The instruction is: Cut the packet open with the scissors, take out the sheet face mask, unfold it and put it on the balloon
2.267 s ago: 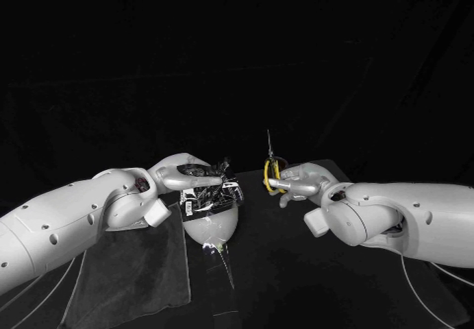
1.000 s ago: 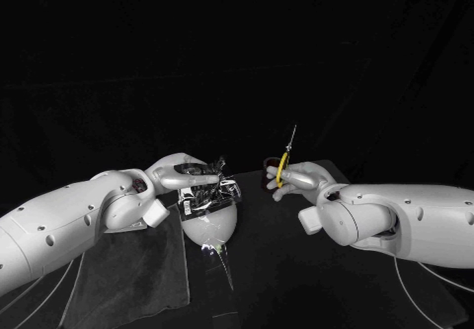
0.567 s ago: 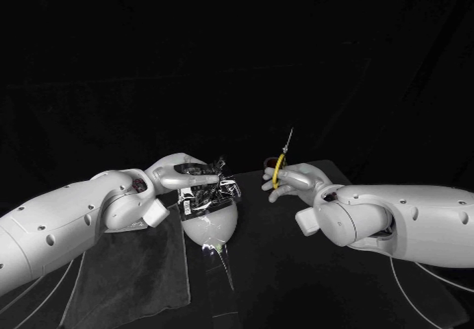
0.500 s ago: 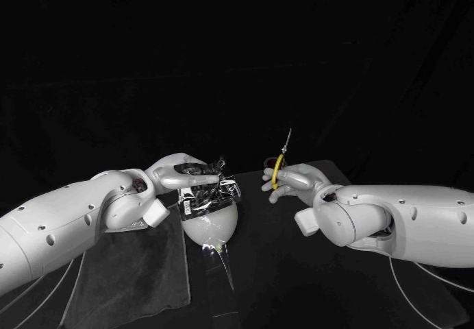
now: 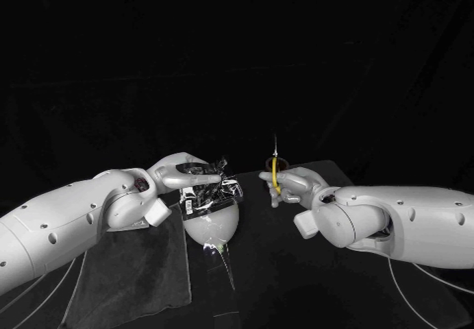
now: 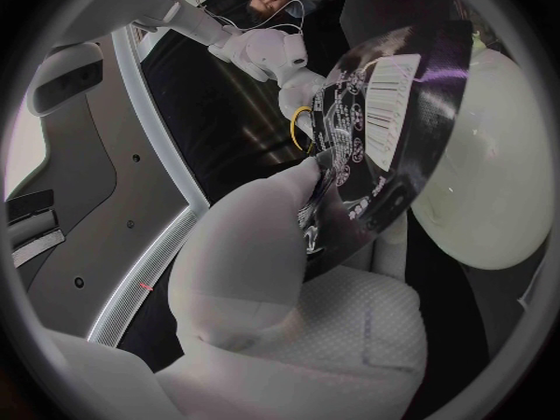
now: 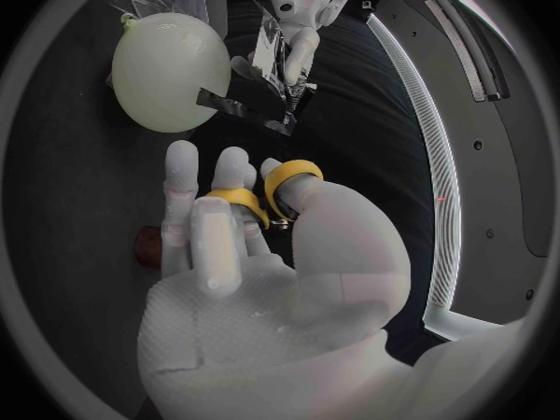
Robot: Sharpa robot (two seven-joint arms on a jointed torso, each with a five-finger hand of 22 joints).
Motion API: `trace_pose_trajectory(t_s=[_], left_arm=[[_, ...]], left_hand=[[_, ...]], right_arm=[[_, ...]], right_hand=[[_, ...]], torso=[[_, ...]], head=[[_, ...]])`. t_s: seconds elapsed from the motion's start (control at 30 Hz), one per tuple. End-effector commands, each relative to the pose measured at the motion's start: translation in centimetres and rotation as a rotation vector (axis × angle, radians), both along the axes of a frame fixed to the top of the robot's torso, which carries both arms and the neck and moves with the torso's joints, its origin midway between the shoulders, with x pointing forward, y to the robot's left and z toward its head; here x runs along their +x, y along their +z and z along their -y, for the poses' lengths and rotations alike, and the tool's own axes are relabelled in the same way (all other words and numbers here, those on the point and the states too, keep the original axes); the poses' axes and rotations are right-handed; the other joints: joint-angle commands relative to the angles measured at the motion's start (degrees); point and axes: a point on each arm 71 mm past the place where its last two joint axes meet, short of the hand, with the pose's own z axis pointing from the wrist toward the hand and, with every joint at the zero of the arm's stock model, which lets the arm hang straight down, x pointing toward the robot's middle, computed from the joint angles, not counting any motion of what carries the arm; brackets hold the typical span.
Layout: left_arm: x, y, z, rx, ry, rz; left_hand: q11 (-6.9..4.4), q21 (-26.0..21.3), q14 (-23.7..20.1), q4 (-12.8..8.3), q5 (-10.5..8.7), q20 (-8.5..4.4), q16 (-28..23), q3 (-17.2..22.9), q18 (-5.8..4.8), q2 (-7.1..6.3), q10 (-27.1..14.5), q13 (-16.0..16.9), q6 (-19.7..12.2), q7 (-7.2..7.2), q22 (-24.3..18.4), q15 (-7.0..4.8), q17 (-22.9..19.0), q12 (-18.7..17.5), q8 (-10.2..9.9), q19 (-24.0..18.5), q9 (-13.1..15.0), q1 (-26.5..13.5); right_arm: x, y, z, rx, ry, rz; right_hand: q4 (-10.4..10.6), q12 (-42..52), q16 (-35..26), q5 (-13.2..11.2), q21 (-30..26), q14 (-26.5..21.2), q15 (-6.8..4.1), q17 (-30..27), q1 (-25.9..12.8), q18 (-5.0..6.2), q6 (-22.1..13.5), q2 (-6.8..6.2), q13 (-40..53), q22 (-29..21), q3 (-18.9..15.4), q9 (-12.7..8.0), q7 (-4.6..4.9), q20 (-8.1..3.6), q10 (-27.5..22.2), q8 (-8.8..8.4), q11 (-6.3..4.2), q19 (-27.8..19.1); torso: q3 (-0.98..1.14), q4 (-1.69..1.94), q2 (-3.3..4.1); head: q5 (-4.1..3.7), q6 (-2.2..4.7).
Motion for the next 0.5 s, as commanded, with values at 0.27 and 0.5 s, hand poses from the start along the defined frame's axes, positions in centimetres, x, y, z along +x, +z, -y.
trace_pose_trajectory(t_s=[0.27,0.5], left_arm=[[-0.2,0.23,0.0,-0.02,-0.011,-0.005],[-0.33,0.26,-0.14,-0.02,-0.014,-0.005]], left_hand=[[-0.09,0.35,-0.11,-1.14,0.19,0.1,0.21,0.7,0.89,0.44,0.12,0.06,0.19,0.0,0.12,-0.27,0.07,0.15,0.2,-0.34,1.04,-0.02],[-0.08,0.38,-0.13,-1.19,0.19,0.09,0.2,0.71,0.89,0.44,0.09,0.06,0.18,0.01,0.15,-0.27,0.07,0.14,0.19,-0.37,1.05,0.0]], right_arm=[[-0.39,-0.29,-0.88,-0.046,0.117,-0.051],[-0.56,-0.43,-0.83,-0.054,0.136,-0.079]], right_hand=[[3.76,40.79,-2.45,-0.17,-3.57,1.51,-2.53,4.0,0.01,-0.11,32.52,0.74,22.03,-2.51,-5.55,15.49,-10.71,-0.41,13.7,43.92,-10.74,0.03],[9.6,37.57,-3.18,-0.05,-4.44,1.61,-2.63,3.57,-2.4,-0.21,20.05,4.74,18.87,-3.13,-6.89,8.45,-10.6,-0.7,13.17,26.53,-10.99,1.31]], torso=[[0.02,0.02,0.01],[-0.04,0.05,-0.05]], head=[[-0.2,0.12],[-0.24,0.21]])
